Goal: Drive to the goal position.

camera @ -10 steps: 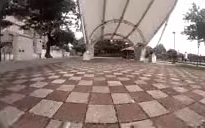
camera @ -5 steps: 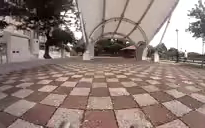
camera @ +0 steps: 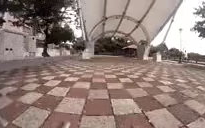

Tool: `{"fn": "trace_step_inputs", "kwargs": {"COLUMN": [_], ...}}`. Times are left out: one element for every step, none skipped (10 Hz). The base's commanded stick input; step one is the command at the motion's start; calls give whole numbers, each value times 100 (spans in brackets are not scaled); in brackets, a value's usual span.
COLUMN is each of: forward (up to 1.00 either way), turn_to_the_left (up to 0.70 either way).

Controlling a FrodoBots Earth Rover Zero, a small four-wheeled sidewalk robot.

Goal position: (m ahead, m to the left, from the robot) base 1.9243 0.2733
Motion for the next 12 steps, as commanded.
{"fn": "trace_step_inputs", "kwargs": {"forward": [100, 100, 100, 100, 100, 100, 100, 100, 100, 100, 100, 100], "turn_to_the_left": [0, 0, 0, 0, 0, 0, 0, 0, 0, 0, 0, 0]}}
